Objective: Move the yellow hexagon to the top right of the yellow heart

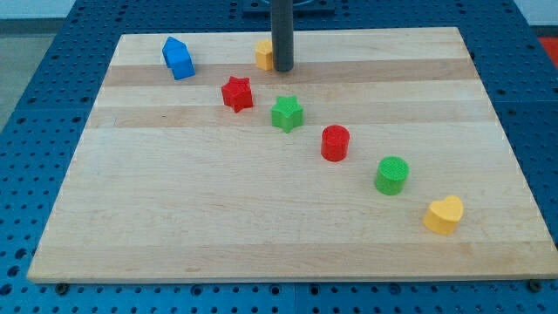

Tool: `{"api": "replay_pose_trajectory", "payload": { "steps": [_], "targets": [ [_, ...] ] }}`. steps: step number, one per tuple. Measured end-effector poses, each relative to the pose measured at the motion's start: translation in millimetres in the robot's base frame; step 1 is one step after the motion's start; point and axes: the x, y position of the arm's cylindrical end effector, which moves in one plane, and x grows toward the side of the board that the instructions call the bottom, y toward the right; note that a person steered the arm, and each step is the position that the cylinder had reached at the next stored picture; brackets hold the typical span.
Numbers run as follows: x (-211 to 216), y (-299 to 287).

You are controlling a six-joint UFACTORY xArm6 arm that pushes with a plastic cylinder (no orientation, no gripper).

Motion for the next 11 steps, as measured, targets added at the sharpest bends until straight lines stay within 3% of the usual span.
{"api": "replay_pose_trajectory", "payload": {
  "steps": [1, 2, 3, 5, 7, 8, 11],
  "targets": [
    [-5, 30],
    [-47, 63],
    [-66, 51],
    [-66, -41],
    [-35, -48],
    [-6, -26],
    [17, 77]
  ]
}}
